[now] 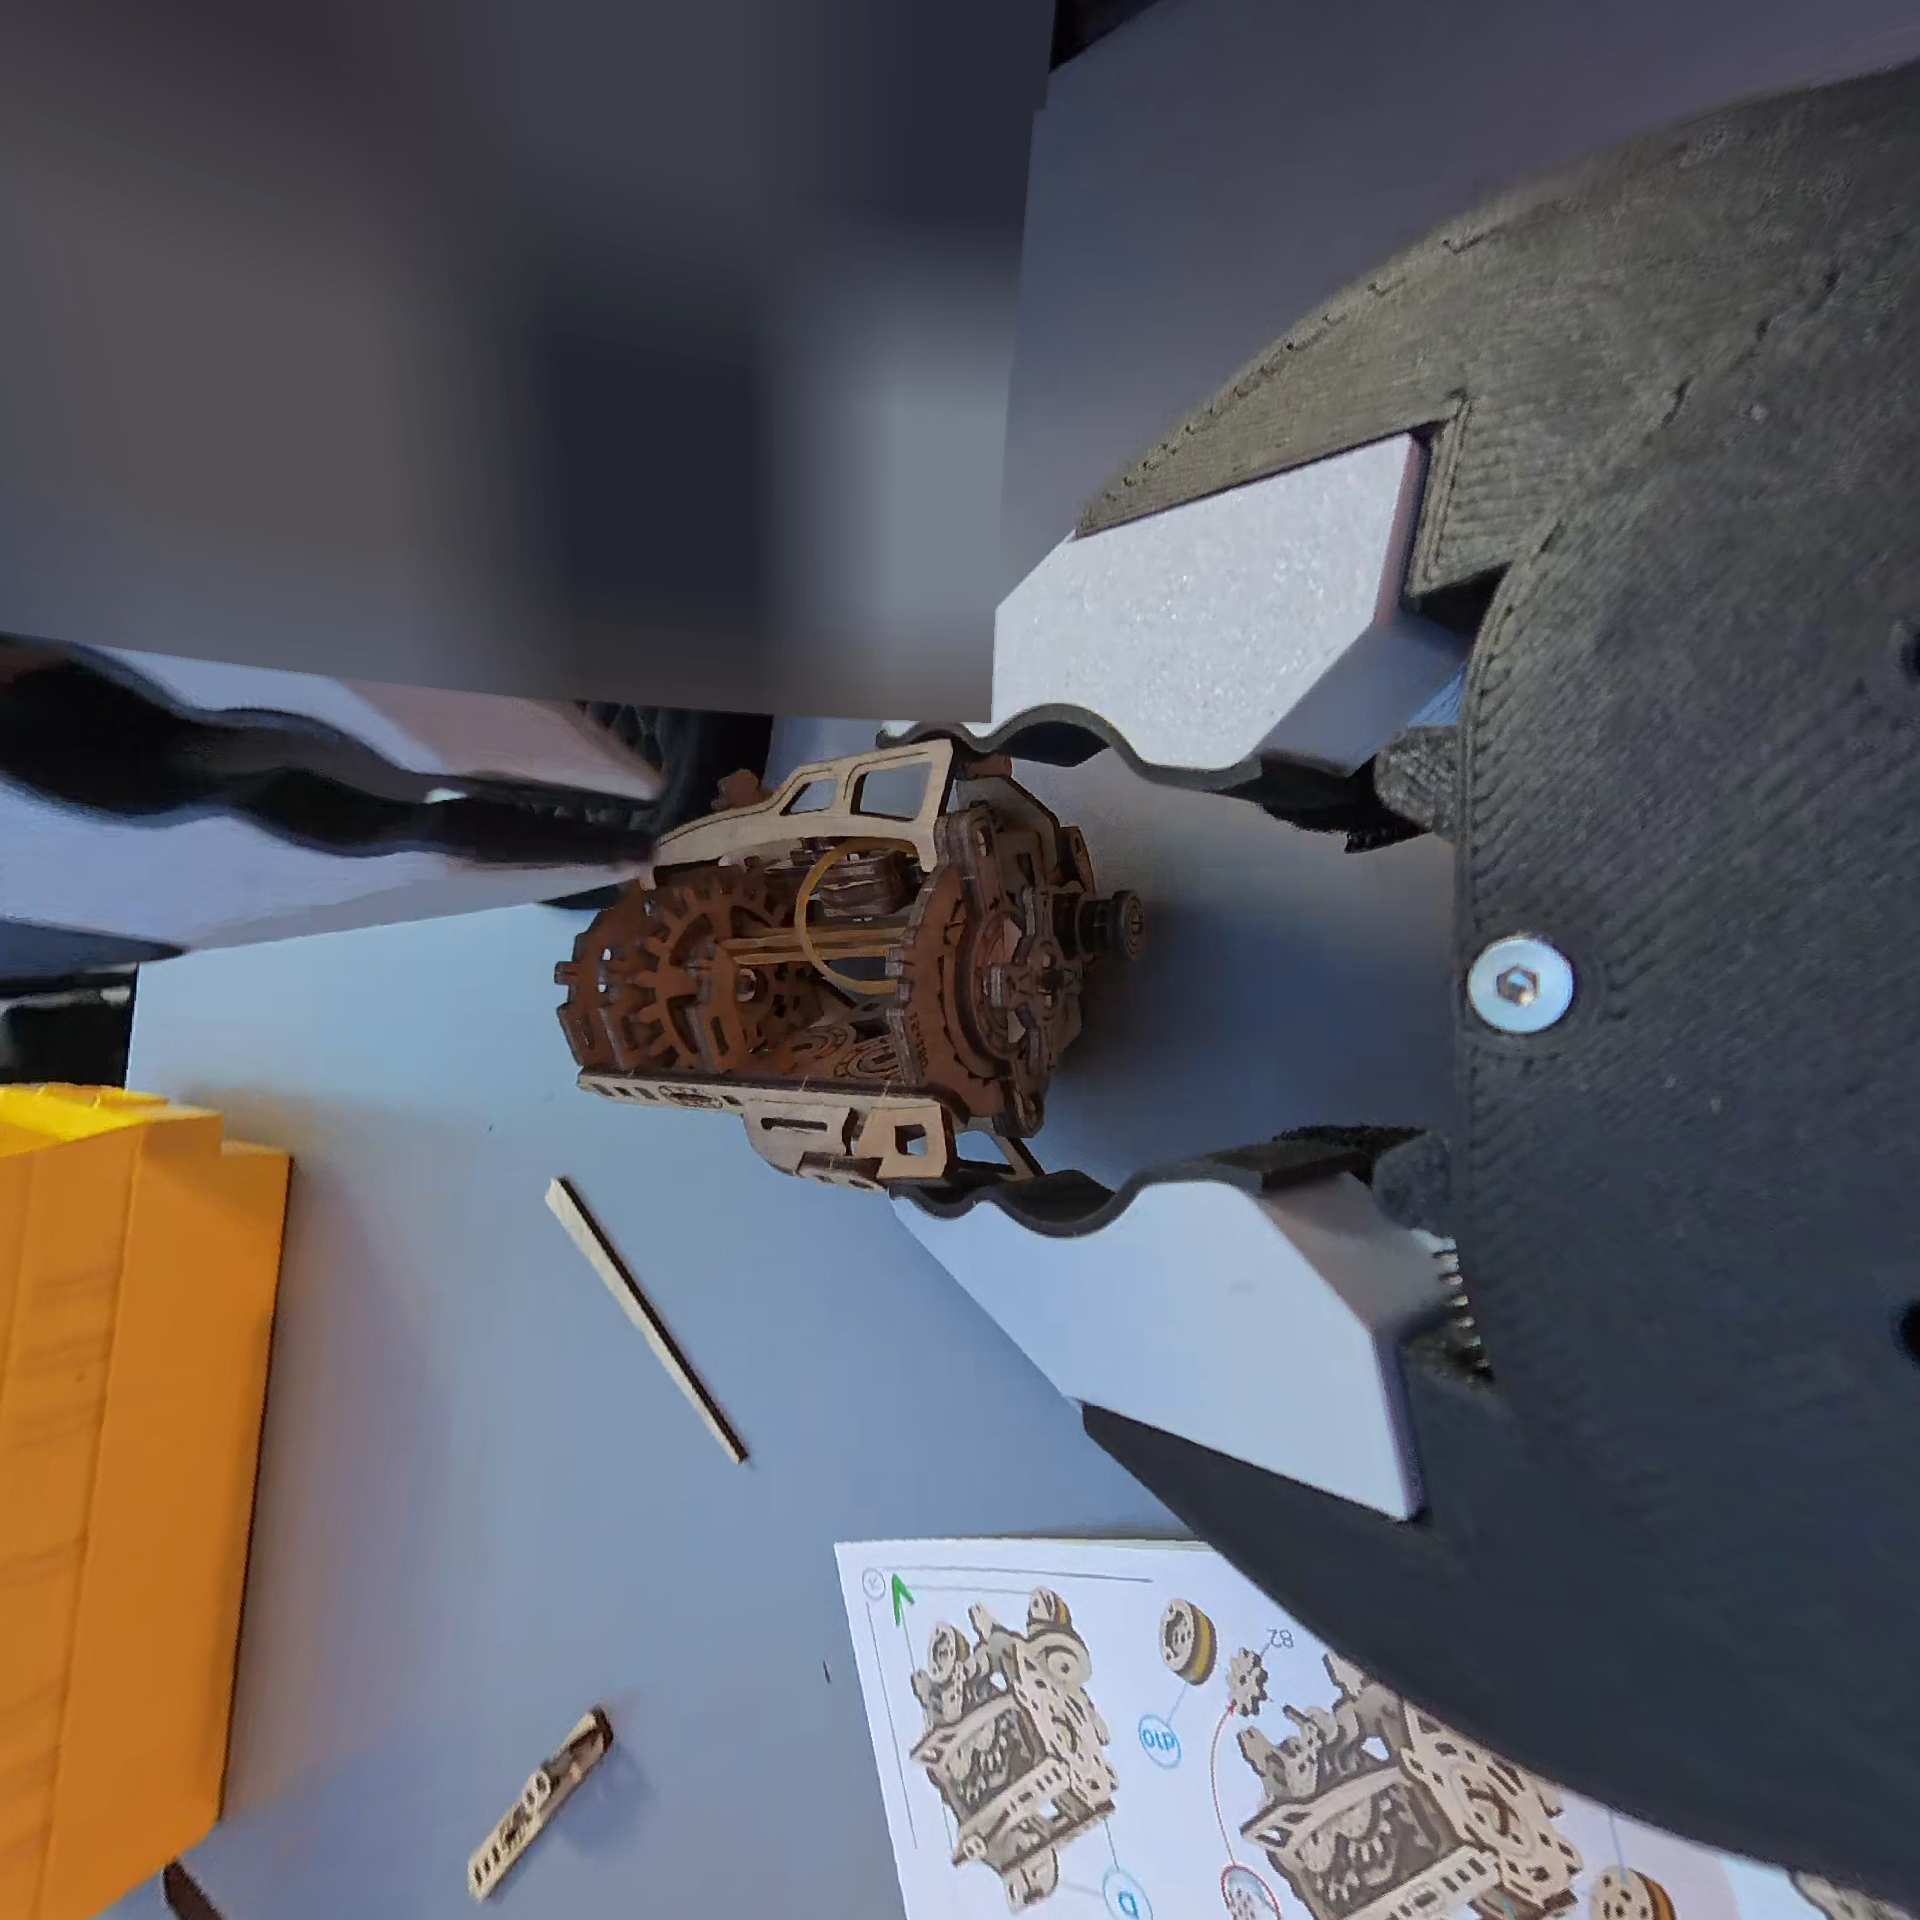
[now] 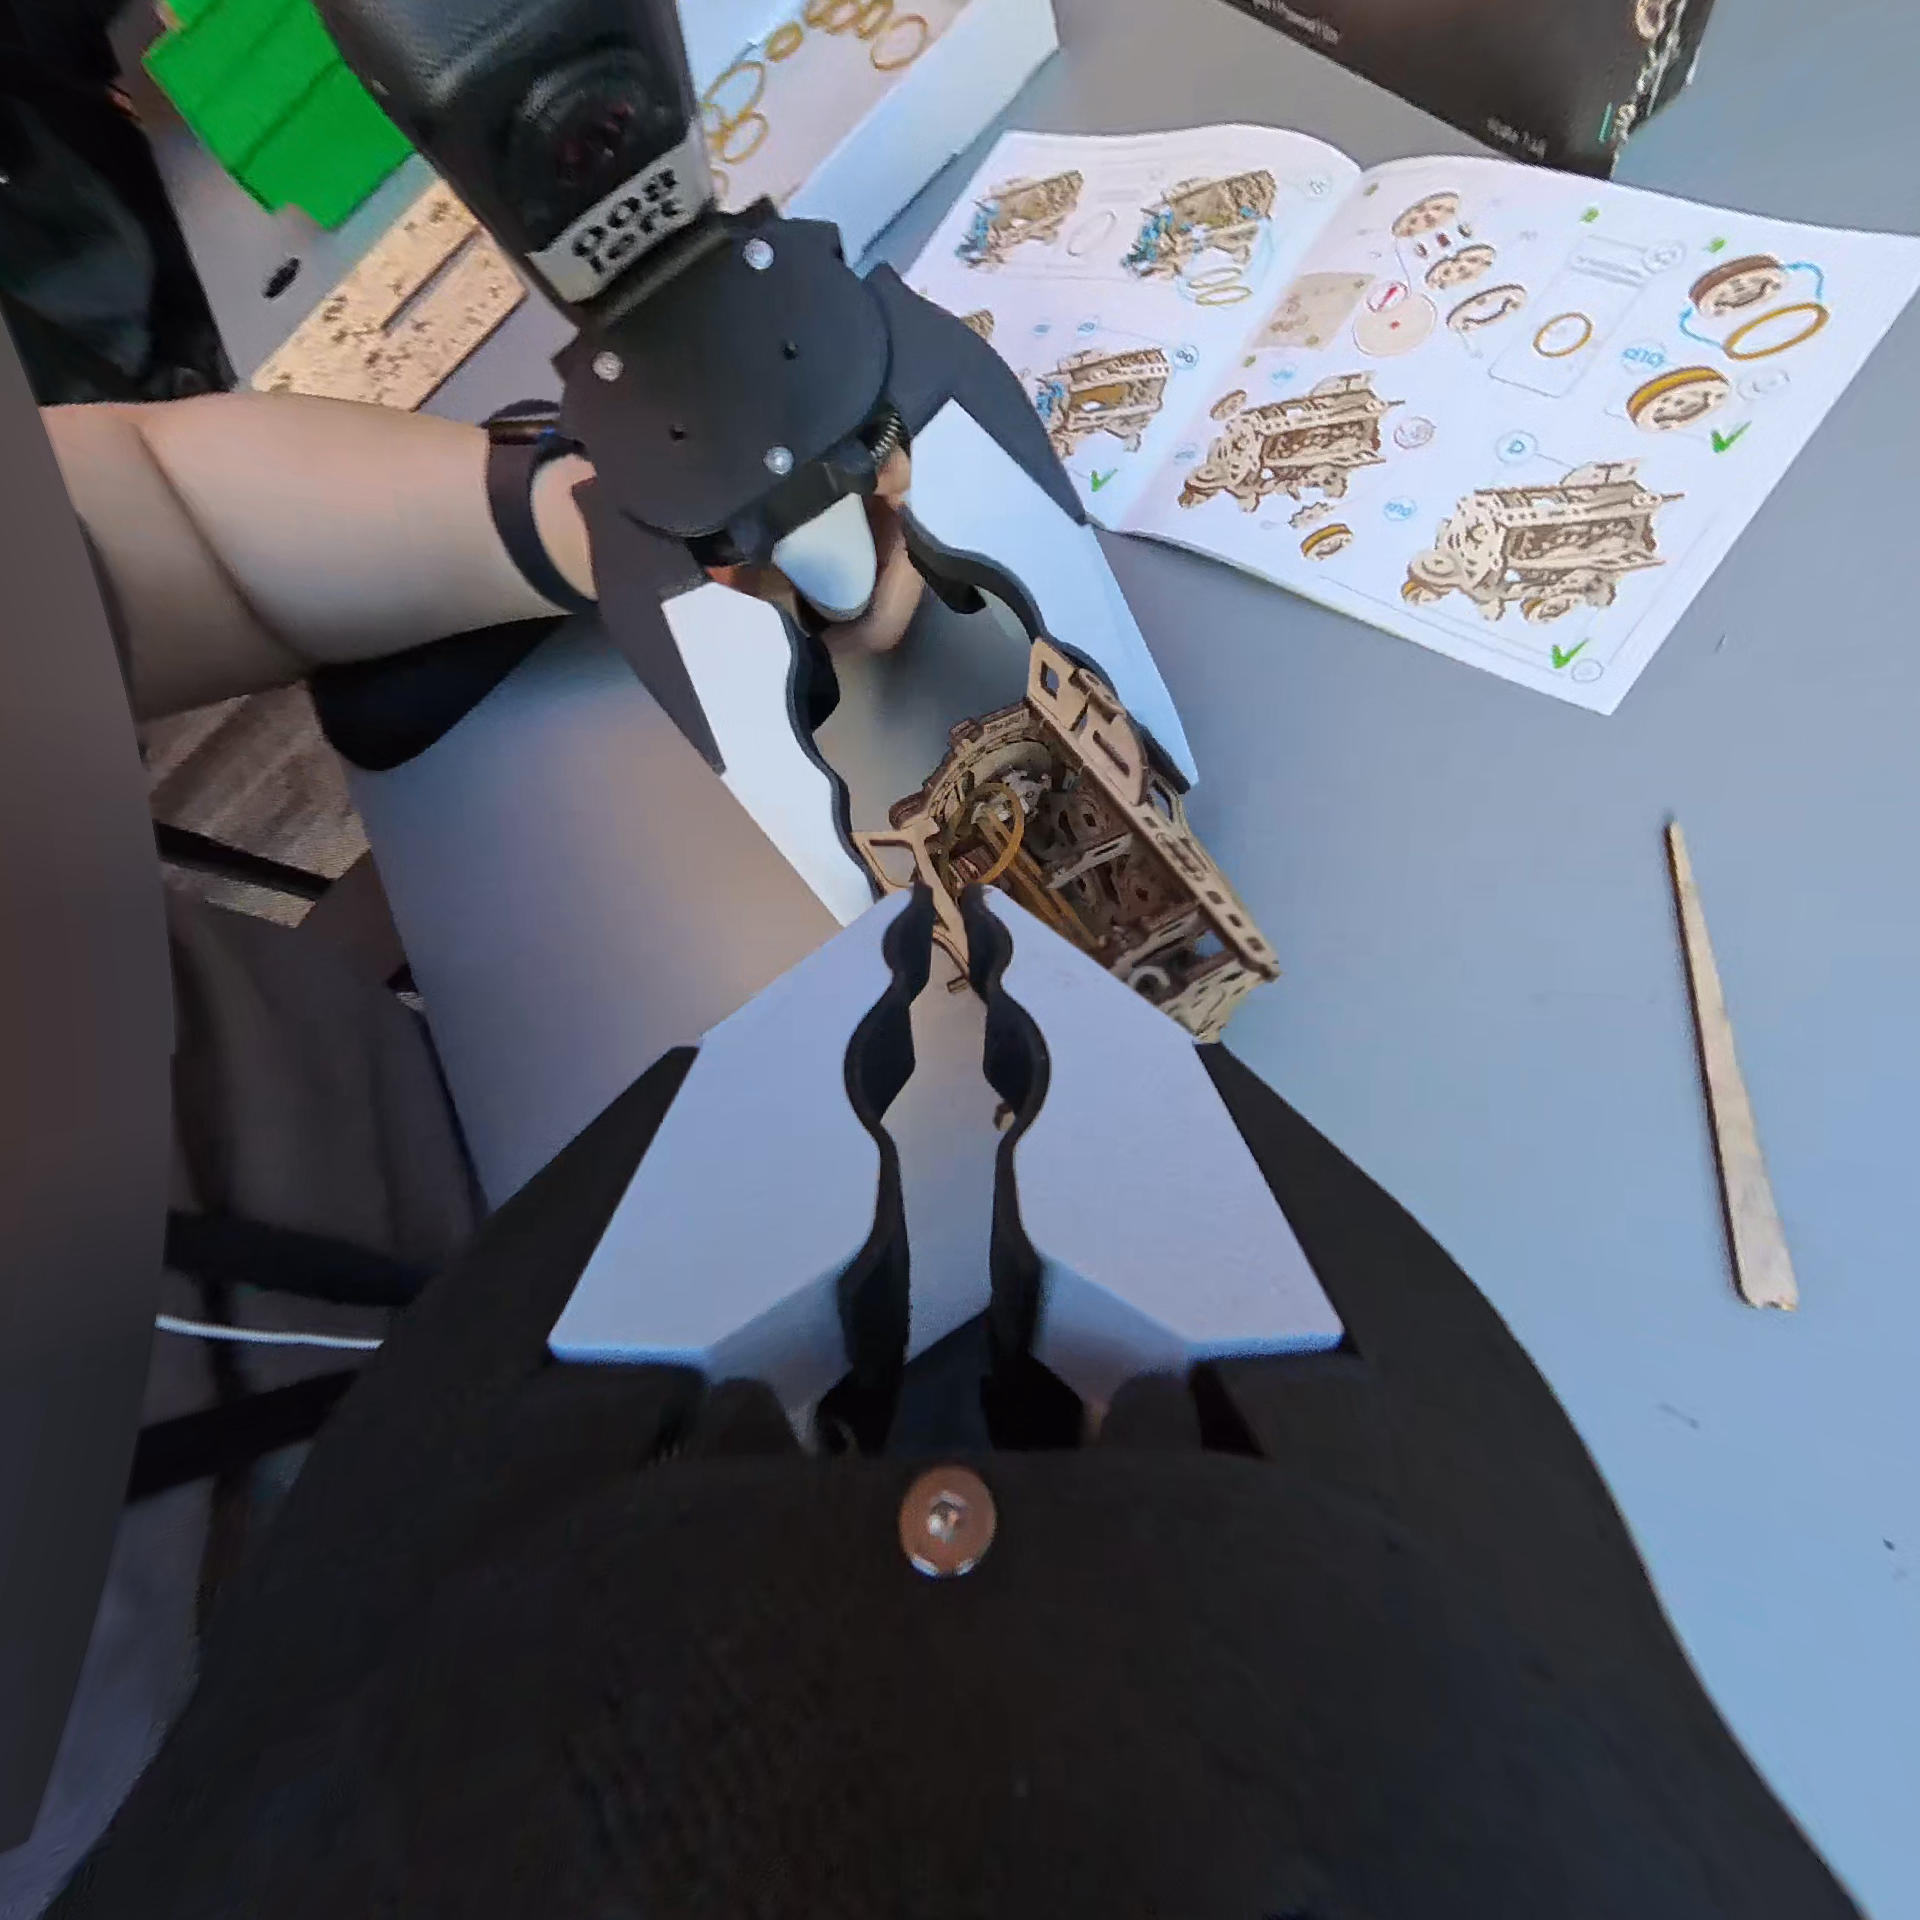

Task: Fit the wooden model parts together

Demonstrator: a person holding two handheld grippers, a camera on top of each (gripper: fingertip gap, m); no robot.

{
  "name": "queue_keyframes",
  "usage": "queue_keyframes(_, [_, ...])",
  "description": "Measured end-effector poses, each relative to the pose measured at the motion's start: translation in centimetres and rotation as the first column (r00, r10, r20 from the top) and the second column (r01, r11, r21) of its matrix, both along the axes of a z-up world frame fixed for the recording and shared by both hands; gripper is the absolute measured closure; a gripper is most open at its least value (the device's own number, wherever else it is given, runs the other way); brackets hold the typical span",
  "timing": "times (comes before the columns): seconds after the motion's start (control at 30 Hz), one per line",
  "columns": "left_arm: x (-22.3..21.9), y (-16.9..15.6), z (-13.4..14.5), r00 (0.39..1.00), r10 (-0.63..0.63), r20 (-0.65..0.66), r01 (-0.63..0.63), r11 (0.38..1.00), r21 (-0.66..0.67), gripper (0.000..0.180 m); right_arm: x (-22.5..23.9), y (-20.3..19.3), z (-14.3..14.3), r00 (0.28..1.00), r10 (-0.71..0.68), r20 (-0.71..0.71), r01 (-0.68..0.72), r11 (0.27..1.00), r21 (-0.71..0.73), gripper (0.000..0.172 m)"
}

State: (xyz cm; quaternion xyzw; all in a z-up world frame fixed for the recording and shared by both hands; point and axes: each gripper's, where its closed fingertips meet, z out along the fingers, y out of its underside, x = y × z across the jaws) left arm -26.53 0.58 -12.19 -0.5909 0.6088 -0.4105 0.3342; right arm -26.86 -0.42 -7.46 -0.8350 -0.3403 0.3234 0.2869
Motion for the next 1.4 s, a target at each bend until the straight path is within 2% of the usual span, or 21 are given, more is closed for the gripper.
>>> queue_keyframes(0.03, [0.2,0.1,0.0,1.000,0.019,0.001,-0.019,1.000,0.016,0.103,-0.4,-0.1,-0.5,1.000,-0.019,-0.003,0.019,1.000,-0.004,0.167])
queue_keyframes(0.17, [0.5,0.3,0.0,0.998,0.068,0.006,-0.069,0.993,0.100,0.103,-0.8,0.4,-1.0,0.985,-0.158,-0.075,0.157,0.987,-0.018,0.162])
queue_keyframes(0.23, [0.6,0.3,-0.1,0.997,0.082,0.006,-0.082,0.988,0.131,0.103,-0.1,0.9,-1.4,0.971,-0.232,-0.048,0.234,0.972,0.019,0.162])
queue_keyframes(0.4, [0.6,0.5,-0.1,0.994,0.110,0.004,-0.109,0.986,0.127,0.103,0.8,0.5,-2.3,0.956,-0.291,0.029,0.291,0.956,0.025,0.161])
queue_keyframes(0.67, [0.7,0.6,-0.1,0.991,0.131,0.006,-0.131,0.981,0.142,0.103,0.2,1.2,-1.7,0.940,-0.333,-0.080,0.333,0.943,-0.012,0.159])
queue_keyframes(1.07, [0.7,0.6,-0.1,0.991,0.135,0.006,-0.135,0.982,0.133,0.103,0.1,1.4,-2.6,0.940,-0.337,-0.050,0.337,0.941,-0.011,0.164])
queue_keyframes(1.4, [0.7,0.6,-0.1,0.990,0.138,0.006,-0.137,0.982,0.133,0.103,0.0,1.8,-2.3,0.939,-0.343,-0.038,0.345,0.936,0.067,0.172])
